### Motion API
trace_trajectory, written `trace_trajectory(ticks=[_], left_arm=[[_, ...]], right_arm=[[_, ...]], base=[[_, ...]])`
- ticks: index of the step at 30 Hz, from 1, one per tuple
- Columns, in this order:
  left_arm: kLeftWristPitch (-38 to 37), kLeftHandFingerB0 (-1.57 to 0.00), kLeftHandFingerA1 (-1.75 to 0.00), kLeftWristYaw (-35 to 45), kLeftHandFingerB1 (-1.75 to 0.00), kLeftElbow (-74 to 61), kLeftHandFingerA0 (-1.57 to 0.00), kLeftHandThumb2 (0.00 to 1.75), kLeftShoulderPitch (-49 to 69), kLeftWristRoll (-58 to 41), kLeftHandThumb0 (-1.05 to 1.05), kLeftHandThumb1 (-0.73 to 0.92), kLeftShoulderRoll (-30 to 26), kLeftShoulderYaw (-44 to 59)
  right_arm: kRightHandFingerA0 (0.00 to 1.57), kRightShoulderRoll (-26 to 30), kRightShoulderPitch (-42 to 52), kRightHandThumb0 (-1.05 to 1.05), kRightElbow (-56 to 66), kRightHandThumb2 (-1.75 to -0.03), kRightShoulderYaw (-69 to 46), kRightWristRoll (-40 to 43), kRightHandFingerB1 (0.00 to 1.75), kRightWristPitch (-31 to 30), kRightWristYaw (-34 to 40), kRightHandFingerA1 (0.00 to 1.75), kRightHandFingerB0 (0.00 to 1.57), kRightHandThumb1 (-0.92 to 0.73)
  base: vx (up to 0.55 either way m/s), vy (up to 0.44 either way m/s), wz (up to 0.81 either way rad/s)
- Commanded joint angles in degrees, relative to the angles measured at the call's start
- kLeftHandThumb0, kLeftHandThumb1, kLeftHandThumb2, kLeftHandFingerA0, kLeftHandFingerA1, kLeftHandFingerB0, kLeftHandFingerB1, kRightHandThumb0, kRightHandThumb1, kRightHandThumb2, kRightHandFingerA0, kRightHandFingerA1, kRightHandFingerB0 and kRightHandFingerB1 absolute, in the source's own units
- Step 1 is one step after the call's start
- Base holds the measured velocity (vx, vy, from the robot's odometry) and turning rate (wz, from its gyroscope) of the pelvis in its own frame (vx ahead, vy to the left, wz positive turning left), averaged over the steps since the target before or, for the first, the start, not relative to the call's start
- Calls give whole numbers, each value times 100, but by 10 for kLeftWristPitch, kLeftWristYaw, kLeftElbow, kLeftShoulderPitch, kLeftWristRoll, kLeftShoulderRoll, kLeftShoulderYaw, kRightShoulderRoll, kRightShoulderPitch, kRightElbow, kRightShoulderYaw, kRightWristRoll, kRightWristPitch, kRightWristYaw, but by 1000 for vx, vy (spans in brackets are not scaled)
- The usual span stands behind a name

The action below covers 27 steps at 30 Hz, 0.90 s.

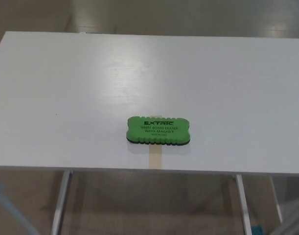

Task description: Use the left hand to press on the green eraser and wipe the desk from center to the left and then back to center.

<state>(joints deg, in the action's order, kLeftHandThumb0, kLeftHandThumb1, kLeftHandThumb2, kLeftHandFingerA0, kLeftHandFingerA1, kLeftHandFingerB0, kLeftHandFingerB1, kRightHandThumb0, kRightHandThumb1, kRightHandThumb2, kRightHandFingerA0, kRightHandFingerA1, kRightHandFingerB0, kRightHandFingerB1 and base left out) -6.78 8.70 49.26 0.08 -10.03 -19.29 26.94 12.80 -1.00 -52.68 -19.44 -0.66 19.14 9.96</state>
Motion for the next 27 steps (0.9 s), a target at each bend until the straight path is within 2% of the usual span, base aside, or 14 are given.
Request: trace_trajectory(ticks=[1,5,10,11,12,13,18,19,22,23,26,27], left_arm=[[-22,-39,-38,23,-34,2,-40,58,6,-23,-38,58,0,5],[-29,-37,-38,30,-32,-11,-41,58,11,-18,-40,58,3,-3],[-43,-39,-41,70,-32,-98,-53,59,50,-6,-41,64,14,-50],[-56,-46,-46,106,-34,-133,-71,60,69,-9,-42,65,16,-71],[-61,-51,-48,119,-35,-147,-78,60,78,-10,-41,65,17,-80],[-66,-53,-71,156,-57,-175,-85,92,94,-18,-44,55,18,-98],[-70,-61,-72,284,-61,-271,-83,94,149,-49,-39,55,0,-166],[-69,-70,-56,311,-44,-284,-88,62,156,-54,-38,65,-9,-179],[-47,-75,-57,410,-47,-325,-88,61,174,-81,-34,68,-42,-220],[-30,-79,-65,445,-50,-336,-91,60,176,-90,-33,67,-57,-233],[9,-82,-72,495,-52,-365,-92,60,175,-104,-32,67,-88,-259],[28,-85,-82,502,-55,-379,-92,60,176,-108,-32,67,-98,-268]], right_arm=[[72,-6,4,-45,-7,-63,-10,20,37,47,12,43,57,-73],[71,-11,10,-44,6,-63,-2,16,37,55,7,43,57,-73],[69,-38,46,-45,68,-63,29,9,37,77,-12,42,55,-74],[66,-45,60,-47,82,-64,49,-7,37,92,-15,41,54,-74],[66,-47,68,-46,89,-64,56,-9,36,97,-19,41,53,-74],[64,-50,79,-45,95,-64,70,-13,36,109,-32,40,52,-75],[63,-45,92,-46,82,-64,110,-26,36,133,-64,40,50,-76],[62,-43,90,-46,74,-64,112,-27,36,133,-65,40,50,-76],[61,-37,82,-46,44,-64,115,-28,36,129,-64,40,49,-77],[60,-35,81,-47,39,-65,115,-29,36,125,-61,41,47,-78],[60,-34,80,-45,35,-65,118,-33,36,119,-52,41,47,-79],[60,-32,80,-45,35,-65,121,-38,36,118,-48,42,47,-79]], base=[[0,0,0],[0,0,0],[0,0,0],[0,0,0],[0,0,0],[0,0,0],[0,0,0],[0,0,0],[0,0,0],[0,0,0],[0,0,0],[0,0,0]])
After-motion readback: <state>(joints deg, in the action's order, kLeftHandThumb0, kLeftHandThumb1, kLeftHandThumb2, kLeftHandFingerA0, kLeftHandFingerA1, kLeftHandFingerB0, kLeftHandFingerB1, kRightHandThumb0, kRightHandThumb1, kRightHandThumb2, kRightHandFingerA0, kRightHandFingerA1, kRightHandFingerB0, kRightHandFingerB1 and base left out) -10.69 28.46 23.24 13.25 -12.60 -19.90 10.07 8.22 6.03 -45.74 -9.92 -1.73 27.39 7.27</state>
